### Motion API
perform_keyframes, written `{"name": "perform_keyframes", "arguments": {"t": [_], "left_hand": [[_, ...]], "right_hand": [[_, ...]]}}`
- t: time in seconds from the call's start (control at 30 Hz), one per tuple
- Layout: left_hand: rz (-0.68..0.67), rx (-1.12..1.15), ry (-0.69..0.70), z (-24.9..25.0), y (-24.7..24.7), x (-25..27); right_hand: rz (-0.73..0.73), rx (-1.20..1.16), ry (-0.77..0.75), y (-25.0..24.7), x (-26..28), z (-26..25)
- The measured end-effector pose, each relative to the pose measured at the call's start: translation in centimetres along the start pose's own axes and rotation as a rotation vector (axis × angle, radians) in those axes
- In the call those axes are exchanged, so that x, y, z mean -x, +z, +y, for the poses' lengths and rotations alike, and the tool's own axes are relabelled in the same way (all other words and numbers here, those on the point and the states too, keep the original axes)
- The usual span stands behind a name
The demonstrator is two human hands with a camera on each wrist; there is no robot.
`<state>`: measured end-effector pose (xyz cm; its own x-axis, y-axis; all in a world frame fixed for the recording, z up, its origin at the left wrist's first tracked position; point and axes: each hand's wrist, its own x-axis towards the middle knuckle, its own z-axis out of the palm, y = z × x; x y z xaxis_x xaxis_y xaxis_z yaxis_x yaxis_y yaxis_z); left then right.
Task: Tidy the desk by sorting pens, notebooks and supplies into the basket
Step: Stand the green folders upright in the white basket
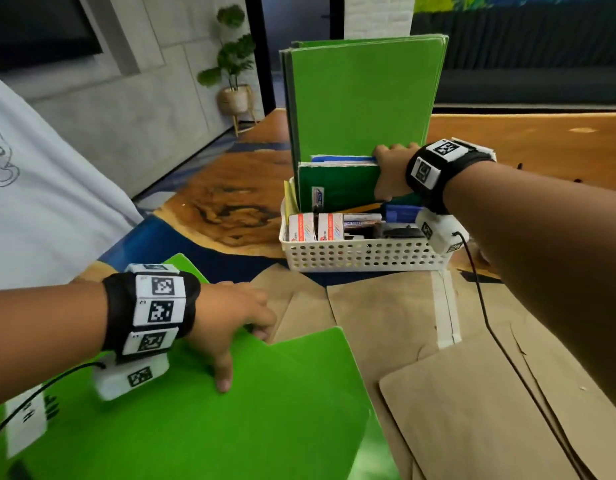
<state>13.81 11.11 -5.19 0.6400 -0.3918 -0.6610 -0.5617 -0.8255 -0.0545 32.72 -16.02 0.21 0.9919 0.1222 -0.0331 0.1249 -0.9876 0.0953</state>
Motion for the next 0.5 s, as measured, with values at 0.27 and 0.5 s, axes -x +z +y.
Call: {"name": "perform_keyframes", "arguments": {"t": [0.27,0.5], "left_hand": [[0.283,0.371,0.049,-5.4,-9.2,4.8],[0.746,0.661,-0.112,-9.5,-20.8,11.9]], "right_hand": [[-0.016,0.024,-0.002,-0.3,-0.2,-0.3],[-0.004,-0.045,0.004,0.9,-1.9,0.1]]}}
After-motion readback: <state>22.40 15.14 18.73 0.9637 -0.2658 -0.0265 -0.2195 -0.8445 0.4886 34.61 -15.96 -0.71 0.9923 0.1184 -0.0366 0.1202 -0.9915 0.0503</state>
